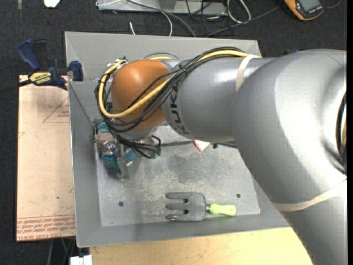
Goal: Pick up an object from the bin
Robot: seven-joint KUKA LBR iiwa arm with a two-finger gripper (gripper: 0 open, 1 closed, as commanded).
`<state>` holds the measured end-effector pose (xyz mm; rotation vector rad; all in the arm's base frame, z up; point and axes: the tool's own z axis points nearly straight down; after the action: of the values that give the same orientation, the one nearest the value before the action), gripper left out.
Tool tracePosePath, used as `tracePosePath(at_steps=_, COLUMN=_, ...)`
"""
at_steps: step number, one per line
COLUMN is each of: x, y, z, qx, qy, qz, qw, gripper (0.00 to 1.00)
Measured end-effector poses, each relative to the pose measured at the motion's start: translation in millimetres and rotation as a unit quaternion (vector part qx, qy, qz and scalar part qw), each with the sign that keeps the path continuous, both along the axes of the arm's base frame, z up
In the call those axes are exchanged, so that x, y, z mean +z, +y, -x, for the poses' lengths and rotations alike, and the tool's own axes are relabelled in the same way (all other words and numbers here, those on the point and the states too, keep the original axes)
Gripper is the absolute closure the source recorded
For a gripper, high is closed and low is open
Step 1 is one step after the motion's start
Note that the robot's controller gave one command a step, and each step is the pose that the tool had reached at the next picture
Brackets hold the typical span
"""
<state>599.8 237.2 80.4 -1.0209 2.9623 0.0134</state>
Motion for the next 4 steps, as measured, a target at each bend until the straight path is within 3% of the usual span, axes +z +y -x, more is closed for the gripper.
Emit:
tracePosePath(at_steps=1, x=0, y=0, z=0.0, qx=0.0, qy=0.0, qz=0.0, qw=1.0, gripper=1.0)
tracePosePath(at_steps=2, x=-9, y=-6, z=-14.1, qx=0.025, qy=0.0055, qz=0.001, qw=0.9997, gripper=1.0)
tracePosePath(at_steps=3, x=-16, y=-6, z=-41.1, qx=0.046, qy=0.0282, qz=0.002, qw=0.9986, gripper=1.0)
tracePosePath(at_steps=4, x=-14, y=-11, z=-35.9, qx=0.033, qy=0.0232, qz=0.001, qw=0.9992, gripper=1.0)
